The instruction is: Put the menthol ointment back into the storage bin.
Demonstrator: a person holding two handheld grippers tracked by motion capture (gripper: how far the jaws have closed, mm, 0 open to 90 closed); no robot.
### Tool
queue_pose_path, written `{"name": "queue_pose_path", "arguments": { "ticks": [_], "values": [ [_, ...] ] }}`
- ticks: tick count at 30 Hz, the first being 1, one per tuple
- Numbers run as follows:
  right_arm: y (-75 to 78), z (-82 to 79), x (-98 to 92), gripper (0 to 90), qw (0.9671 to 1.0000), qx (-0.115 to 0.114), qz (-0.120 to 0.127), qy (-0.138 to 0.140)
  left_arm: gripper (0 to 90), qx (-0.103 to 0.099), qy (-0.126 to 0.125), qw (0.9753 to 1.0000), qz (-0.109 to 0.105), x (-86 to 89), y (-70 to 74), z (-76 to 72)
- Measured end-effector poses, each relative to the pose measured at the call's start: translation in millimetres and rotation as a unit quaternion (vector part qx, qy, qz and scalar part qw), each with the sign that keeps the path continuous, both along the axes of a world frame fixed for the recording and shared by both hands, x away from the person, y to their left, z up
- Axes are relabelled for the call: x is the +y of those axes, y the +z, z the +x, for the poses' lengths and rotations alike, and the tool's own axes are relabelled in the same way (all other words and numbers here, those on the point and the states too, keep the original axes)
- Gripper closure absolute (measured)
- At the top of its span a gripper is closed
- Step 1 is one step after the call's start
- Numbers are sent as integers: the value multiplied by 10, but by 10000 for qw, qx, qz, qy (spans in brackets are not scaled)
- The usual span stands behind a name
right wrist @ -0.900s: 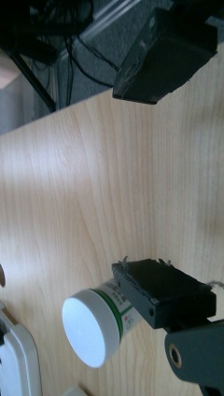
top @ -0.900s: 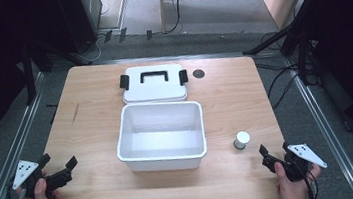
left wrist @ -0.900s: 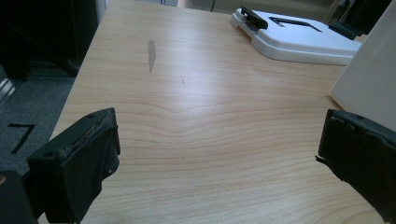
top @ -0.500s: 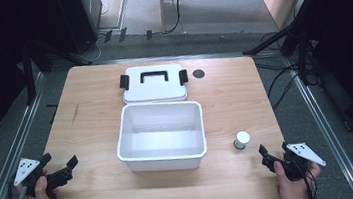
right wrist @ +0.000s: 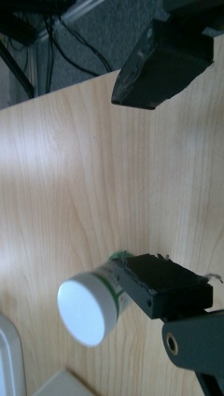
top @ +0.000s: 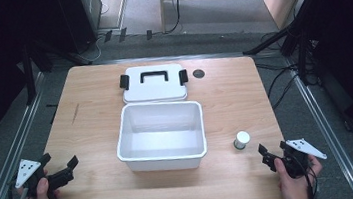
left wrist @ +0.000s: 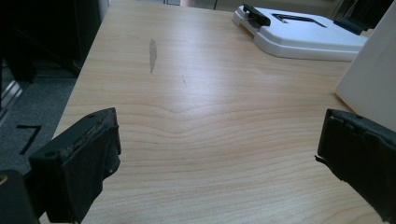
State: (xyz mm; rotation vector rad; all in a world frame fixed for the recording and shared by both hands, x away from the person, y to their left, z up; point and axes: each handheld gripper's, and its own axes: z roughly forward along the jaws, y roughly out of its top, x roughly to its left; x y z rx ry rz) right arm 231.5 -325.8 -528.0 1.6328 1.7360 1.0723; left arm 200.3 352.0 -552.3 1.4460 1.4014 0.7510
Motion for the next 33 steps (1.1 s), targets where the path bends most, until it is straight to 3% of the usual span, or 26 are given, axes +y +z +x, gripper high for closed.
{"name": "queue_pose_path", "arguments": {
  "ticks": [2,4,5,8,11,12,14,16,20,21,22,23,25,26,30,31,32,33],
  "values": [
    [58,30,10,188,9998,164,-35,98,2,4,15,10000,-17,5,-1,2],
    [115,61,38,187,9991,340,-232,137,2,27,20,10000,-24,6,-1,6],
    [167,101,67,181,9971,559,-512,113,2,35,24,10000,-10,1,0,8],
    [211,120,84,181,9955,684,-606,243,2,74,-2,9999,79,-16,1,18],
    [266,170,124,175,9904,1009,-877,365,2,69,-24,9999,73,-14,1,21],
    [266,170,124,175,9904,1009,-877,365,2,69,-24,9999,73,-14,1,21],
    [318,205,144,175,9863,1272,-935,470,2,71,-5,10000,58,-14,1,21],
    [332,220,145,178,9852,1339,-925,531,2,78,-8,10000,49,-12,1,23],
    [361,278,177,179,9749,1834,-1131,567,2,55,-22,10000,27,-7,1,14],
    [357,308,188,178,9685,2072,-1244,600,2,42,-15,10000,32,-6,1,11],
    [357,317,190,179,9665,2145,-1272,608,2,32,-11,10000,38,-6,1,10],
    [357,317,190,179,9665,2145,-1272,608,2,32,-11,10000,38,-6,1,10],
    [360,349,197,178,9600,2358,-1347,688,2,40,-21,10000,71,-14,1,15],
    [360,349,197,178,9600,2358,-1347,688,2,40,-21,10000,71,-14,1,15],
    [376,363,200,178,9535,2565,-1342,840,2,45,-56,9999,81,-14,1,18],
    [387,372,205,175,9479,2715,-1412,887,2,50,-61,9999,76,-17,1,17],
    [387,372,205,175,9479,2715,-1412,887,2,50,-61,9999,76,-17,1,17],
    [401,382,213,175,9436,2814,-1486,910,2,56,-83,9999,70,-19,1,18]
  ]
}}
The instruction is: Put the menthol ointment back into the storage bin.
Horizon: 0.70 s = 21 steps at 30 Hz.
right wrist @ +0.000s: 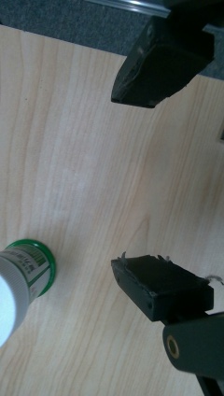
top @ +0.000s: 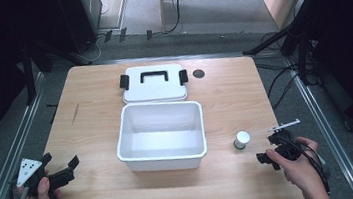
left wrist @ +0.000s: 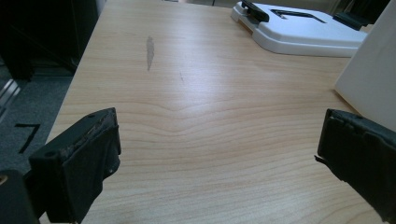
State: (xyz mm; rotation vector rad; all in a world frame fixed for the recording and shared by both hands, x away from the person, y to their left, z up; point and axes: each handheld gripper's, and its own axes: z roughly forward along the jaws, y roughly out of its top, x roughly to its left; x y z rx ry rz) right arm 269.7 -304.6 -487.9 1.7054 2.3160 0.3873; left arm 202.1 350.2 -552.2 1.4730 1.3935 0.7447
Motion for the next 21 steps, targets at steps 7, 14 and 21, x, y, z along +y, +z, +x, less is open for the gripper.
{"name": "queue_pose_path", "arguments": {
  "ticks": [7,14,21],
  "values": [
    [8,30,10,165,9995,302,16,102,2,7,-24,10000,17,1,1,6],
    [-4,98,85,181,9976,626,-88,272,2,15,-54,10000,11,3,1,9],
    [61,211,200,182,9959,863,-108,249,2,23,-43,10000,10,3,1,10]
  ]
}}
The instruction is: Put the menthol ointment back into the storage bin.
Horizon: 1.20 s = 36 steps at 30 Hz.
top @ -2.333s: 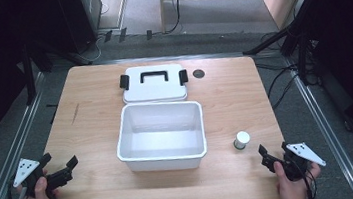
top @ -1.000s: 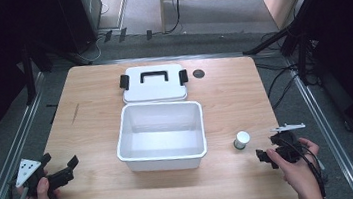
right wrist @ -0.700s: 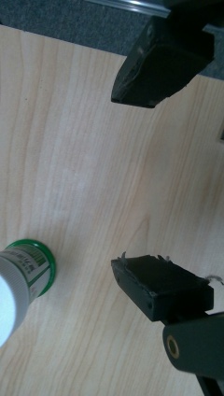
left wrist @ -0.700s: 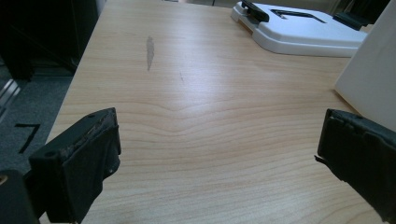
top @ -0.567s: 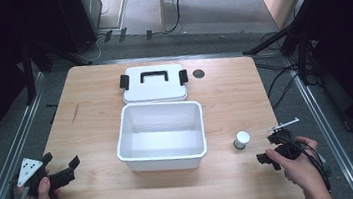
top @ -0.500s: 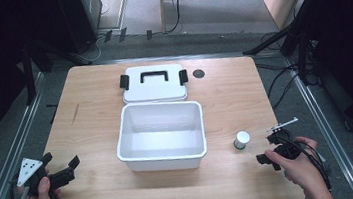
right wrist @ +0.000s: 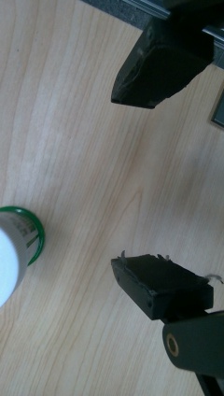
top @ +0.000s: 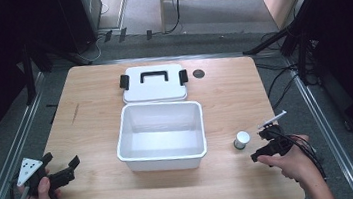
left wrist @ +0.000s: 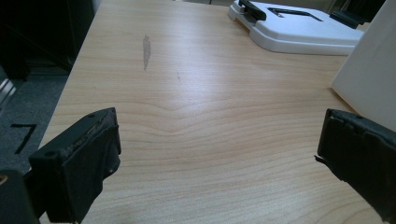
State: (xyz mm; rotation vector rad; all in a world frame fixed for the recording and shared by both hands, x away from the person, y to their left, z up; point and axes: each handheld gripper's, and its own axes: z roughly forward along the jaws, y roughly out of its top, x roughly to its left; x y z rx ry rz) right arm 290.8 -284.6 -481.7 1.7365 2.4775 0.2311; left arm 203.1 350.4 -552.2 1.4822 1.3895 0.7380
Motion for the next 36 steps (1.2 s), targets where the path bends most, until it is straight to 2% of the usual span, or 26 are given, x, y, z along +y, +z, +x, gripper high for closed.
{"name": "queue_pose_path", "arguments": {
  "ticks": [2,9,12,18,24,30,36],
  "values": [
    [22,25,46,187,10000,77,-30,36,2,-10,14,10000,-8,3,-1,0],
    [127,119,197,195,9998,85,-10,152,2,-9,17,10000,-39,1,-1,2],
    [136,167,260,197,9998,130,-41,173,2,-27,15,10000,-74,4,-2,0],
    [139,271,384,198,9995,210,-106,234,2,-22,13,10000,-5,-13,1,0],
    [116,389,474,243,9996,207,-112,135,2,-31,4,10000,-40,2,-2,3],
    [71,474,528,294,9996,269,15,25,2,-11,5,10000,-79,6,-1,7],
    [46,543,564,377,9990,338,132,-267,2,-7,-5,10000,-98,9,-2,8]
  ]
}}
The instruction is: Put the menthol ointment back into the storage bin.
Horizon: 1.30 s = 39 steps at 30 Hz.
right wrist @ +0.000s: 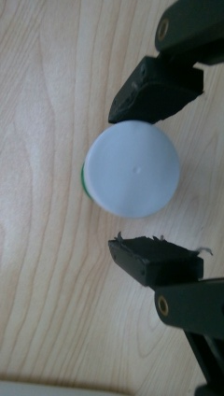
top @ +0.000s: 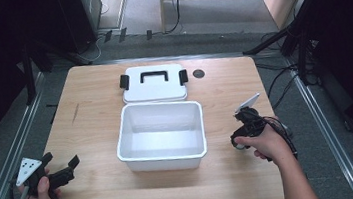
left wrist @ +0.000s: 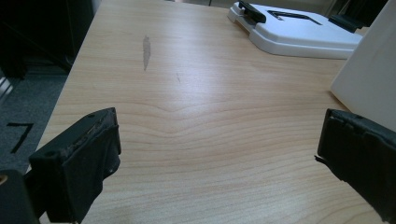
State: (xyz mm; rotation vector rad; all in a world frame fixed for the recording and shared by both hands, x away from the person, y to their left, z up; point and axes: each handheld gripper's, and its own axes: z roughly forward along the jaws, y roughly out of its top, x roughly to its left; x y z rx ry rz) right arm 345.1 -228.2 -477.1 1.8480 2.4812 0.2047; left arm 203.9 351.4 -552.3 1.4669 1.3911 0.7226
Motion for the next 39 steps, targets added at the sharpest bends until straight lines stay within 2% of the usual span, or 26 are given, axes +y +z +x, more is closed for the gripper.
{"name": "queue_pose_path", "arguments": {
  "ticks": [2,8,15,29,39],
  "values": [
    [-8,11,26,404,10000,13,12,-46,2,-4,4,10000,2,-1,0,0],
    [-9,56,54,508,9997,31,-185,-179,2,11,5,10000,-12,2,0,4],
    [11,77,68,516,9997,145,-206,-66,2,-5,6,10000,-26,0,-1,2],
    [282,97,163,517,9995,115,-173,250,2,10,6,10000,25,-8,1,4],
    [515,144,216,517,9992,100,-146,355,2,20,-39,10000,-1,-11,0,3]
  ]
}}
